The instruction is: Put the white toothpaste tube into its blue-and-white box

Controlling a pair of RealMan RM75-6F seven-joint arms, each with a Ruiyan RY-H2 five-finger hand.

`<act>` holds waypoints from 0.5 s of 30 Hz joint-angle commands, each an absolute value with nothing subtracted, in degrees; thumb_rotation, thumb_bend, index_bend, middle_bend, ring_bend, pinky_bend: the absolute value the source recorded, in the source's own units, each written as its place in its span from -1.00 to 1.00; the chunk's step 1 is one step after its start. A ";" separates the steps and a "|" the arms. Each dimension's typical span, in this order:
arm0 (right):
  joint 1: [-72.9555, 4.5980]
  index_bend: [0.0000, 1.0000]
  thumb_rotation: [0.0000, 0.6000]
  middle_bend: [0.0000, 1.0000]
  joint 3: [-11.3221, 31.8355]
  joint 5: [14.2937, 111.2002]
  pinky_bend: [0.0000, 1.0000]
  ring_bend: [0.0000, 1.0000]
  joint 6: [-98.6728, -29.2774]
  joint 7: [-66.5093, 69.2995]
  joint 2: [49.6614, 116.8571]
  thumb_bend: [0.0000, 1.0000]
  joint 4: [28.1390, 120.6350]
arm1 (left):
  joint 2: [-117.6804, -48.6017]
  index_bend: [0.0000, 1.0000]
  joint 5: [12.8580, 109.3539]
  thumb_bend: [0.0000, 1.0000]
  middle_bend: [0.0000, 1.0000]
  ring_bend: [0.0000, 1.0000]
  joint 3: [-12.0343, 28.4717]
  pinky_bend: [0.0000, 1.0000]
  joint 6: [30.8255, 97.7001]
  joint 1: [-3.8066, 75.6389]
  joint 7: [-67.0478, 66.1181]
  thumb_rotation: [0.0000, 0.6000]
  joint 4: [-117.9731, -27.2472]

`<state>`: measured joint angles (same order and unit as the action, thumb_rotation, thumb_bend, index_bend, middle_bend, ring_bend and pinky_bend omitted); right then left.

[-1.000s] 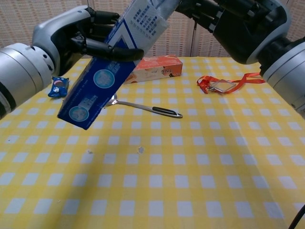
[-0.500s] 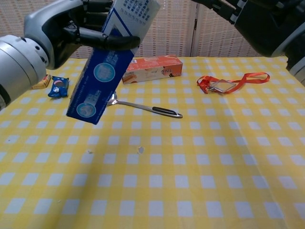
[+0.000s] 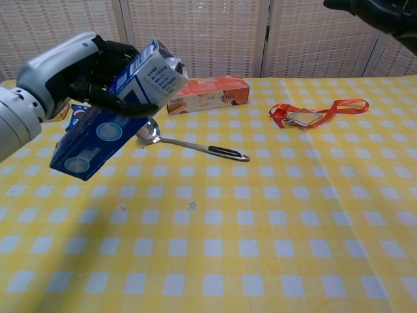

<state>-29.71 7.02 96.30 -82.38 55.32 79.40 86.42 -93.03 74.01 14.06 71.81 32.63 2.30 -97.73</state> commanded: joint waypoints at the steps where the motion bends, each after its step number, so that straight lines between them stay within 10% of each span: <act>1: -27.26 -1.00 1.00 -1.00 4.65 96.03 -0.99 -0.93 -80.32 37.50 73.12 0.05 86.07 | -92.13 0.20 75.41 -0.58 0.23 0.11 12.35 0.19 71.40 32.09 1.42 1.00 -95.80; 15: -19.65 -1.00 1.00 -1.00 0.99 90.30 -1.00 -1.00 -79.76 15.29 67.26 0.05 87.70 | -92.55 0.21 80.37 -0.58 0.24 0.12 6.53 0.19 70.12 31.17 -1.69 1.00 -84.41</act>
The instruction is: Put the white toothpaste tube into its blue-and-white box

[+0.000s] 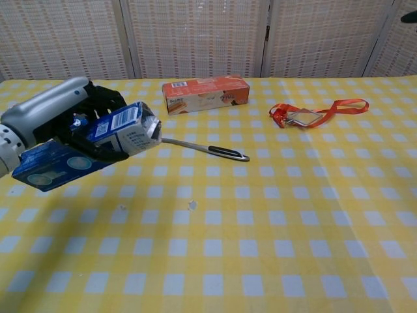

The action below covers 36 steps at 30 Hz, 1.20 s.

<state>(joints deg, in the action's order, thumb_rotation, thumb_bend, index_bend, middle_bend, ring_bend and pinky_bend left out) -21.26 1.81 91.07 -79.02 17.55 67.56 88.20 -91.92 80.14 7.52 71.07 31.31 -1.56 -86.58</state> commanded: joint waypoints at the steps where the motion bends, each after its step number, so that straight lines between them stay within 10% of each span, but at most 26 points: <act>1: -19.08 -1.00 1.00 -1.00 0.96 90.16 -1.00 -1.00 -80.33 14.25 67.43 0.05 87.42 | -92.85 0.21 80.25 -0.58 0.24 0.12 6.30 0.19 69.75 31.08 -1.28 1.00 -83.44; 20: -16.19 -1.00 1.00 -1.00 0.29 92.34 -1.00 -1.00 -82.30 13.07 69.71 0.05 84.44 | -99.24 0.21 80.95 -0.58 0.24 0.11 1.78 0.16 65.18 29.81 -0.83 1.00 -68.97; 36: -15.78 -1.00 1.00 -1.00 0.40 93.09 -1.00 -1.00 -81.85 15.28 70.23 0.05 83.07 | -100.59 -0.47 81.36 -0.59 -0.32 -0.60 2.21 -0.66 63.28 30.28 -3.07 1.00 -69.97</act>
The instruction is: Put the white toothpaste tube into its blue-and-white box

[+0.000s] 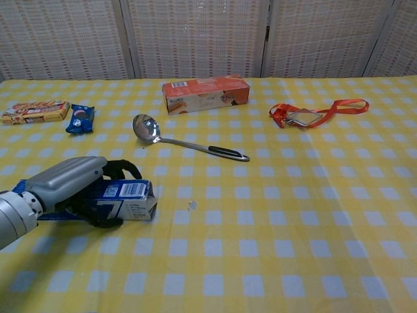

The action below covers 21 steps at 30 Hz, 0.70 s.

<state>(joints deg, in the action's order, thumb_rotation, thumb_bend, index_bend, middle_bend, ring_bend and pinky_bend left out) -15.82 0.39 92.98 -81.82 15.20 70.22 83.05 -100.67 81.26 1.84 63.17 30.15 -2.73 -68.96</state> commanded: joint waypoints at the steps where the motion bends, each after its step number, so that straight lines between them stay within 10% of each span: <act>1: -15.74 -1.00 1.00 -1.00 0.40 93.16 -1.00 -1.00 -81.91 15.32 70.20 0.05 83.08 | -100.56 -0.48 81.40 -0.59 -0.34 -0.61 2.36 -0.68 63.41 30.31 -3.29 1.00 -70.42; 21: -9.95 -1.00 1.00 -1.00 -0.76 90.81 -1.00 -1.00 -85.31 -0.92 65.80 0.05 90.33 | -78.55 -0.55 90.10 -0.60 -0.56 -0.87 -0.07 -0.99 82.58 20.58 -2.54 1.00 -88.99</act>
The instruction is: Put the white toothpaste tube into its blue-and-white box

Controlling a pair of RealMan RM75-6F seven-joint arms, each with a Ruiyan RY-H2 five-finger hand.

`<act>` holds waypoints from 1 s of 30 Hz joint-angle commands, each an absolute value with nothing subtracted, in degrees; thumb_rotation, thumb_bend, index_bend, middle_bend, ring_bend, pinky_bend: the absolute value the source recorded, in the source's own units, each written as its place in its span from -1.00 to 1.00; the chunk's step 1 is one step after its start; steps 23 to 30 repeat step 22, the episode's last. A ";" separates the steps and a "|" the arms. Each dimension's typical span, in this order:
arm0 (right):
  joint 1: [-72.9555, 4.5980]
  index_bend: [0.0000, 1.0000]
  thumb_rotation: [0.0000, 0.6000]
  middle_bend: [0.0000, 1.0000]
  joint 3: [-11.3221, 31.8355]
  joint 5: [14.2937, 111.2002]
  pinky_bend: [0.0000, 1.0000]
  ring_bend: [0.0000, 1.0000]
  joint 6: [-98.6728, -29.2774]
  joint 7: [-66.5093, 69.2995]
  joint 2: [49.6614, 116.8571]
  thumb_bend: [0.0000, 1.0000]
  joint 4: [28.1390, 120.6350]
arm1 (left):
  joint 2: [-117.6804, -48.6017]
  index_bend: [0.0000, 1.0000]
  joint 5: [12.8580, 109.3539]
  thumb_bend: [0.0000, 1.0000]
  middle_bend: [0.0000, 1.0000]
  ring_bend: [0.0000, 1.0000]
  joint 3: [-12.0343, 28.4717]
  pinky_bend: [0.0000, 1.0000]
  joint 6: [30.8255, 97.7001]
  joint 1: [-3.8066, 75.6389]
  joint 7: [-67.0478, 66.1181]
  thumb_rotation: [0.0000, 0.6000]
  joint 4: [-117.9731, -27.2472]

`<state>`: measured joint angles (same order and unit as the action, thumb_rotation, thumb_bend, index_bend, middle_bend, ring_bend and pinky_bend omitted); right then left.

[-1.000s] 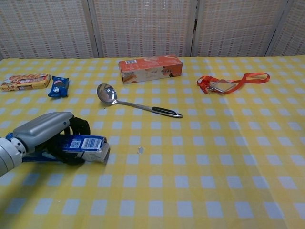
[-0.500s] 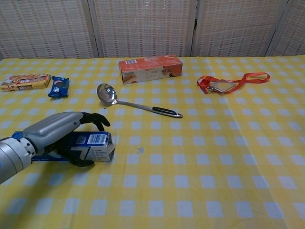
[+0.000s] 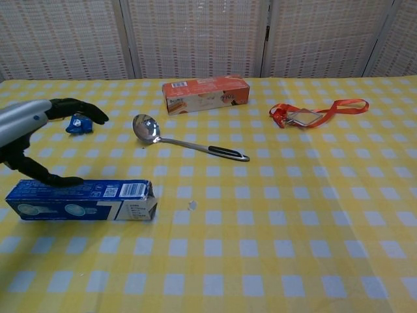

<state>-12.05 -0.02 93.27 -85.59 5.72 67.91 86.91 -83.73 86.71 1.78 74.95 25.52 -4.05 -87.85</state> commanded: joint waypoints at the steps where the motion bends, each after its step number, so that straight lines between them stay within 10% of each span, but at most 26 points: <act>1: -9.29 -1.00 1.00 -1.00 -0.81 89.66 -1.00 -1.00 -85.27 -3.45 65.26 0.03 91.51 | -77.42 -0.56 90.56 -0.61 -0.58 -0.89 -0.55 -1.00 84.58 19.20 -2.37 1.00 -88.48; 13: -4.90 -1.00 1.00 -1.00 0.13 84.59 -1.00 -1.00 -88.05 -16.35 64.00 -0.27 97.81 | -67.76 -0.79 90.22 -0.71 -0.87 -1.00 -3.88 -1.00 96.63 6.88 1.46 1.00 -90.39; 30: -5.31 -1.00 1.00 -1.00 0.31 85.10 -1.00 -1.00 -85.95 -16.21 63.89 -0.29 98.13 | -65.33 -0.79 87.74 -0.72 -0.88 -1.00 -3.45 -1.00 91.83 6.54 0.56 1.00 -93.12</act>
